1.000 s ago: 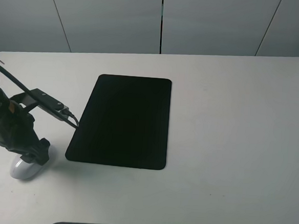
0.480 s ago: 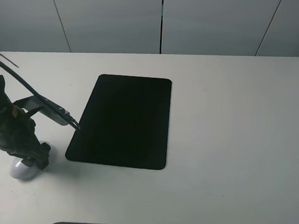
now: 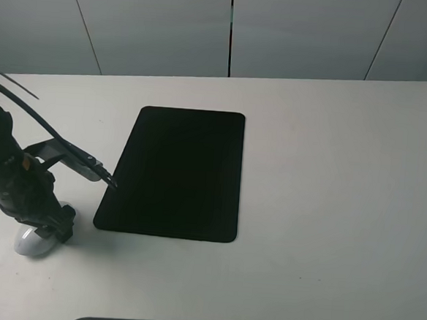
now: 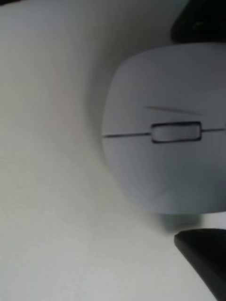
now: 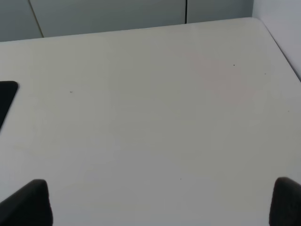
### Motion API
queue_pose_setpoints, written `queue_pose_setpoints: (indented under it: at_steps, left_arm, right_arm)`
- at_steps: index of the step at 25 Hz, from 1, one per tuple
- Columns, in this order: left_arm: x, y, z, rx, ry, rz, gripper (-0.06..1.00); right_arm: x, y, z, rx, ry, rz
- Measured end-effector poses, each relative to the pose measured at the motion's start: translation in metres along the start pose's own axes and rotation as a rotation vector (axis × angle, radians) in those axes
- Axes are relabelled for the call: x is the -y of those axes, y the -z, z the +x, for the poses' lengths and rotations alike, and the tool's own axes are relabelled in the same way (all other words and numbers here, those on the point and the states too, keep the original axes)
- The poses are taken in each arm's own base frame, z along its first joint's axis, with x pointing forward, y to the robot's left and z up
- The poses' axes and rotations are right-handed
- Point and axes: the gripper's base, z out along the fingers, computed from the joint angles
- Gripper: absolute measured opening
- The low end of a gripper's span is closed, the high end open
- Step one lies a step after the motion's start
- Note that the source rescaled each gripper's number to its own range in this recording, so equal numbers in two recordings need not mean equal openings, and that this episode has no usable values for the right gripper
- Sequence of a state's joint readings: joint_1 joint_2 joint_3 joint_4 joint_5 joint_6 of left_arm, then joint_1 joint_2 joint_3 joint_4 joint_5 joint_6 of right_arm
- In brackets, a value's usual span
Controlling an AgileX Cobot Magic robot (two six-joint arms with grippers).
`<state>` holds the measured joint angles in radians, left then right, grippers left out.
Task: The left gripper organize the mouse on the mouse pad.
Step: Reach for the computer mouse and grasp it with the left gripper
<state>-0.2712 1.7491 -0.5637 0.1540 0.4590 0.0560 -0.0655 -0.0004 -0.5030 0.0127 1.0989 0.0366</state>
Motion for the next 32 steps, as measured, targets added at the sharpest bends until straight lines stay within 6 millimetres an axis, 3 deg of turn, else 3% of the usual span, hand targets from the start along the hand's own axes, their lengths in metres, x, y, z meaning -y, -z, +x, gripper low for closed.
queue_pose_setpoints:
  at_steps: [8,10,11,12,14,32]
  left_arm:
    - [0.0000,-0.0003,0.0000,-0.001,0.000,0.000,1.00]
    - [0.0000,-0.0003,0.0000,-0.001,0.000,0.000,0.96]
    - [0.0000,-0.0003,0.0002,-0.004,0.000,0.000,0.86]
    - [0.0001,-0.0003,0.0002,-0.004,0.002,0.001,0.67]
    - [0.0008,-0.0005,0.0003,-0.006,0.003,0.003,0.03]
    - [0.0009,-0.0008,0.0006,-0.010,0.004,0.005,0.01]
  right_arm:
    - [0.0000,0.0000,0.0000,0.000,0.000,0.000]
    - [0.0000,0.0000,0.0000,0.000,0.000,0.000]
    - [0.0000,0.0000,0.0000,0.000,0.000,0.000]
    - [0.0000,0.0000,0.0000,0.000,0.000,0.000]
    - [0.0000,0.0000,0.0000,0.000,0.000,0.000]
    - [0.0000,0.0000,0.0000,0.000,0.000,0.000]
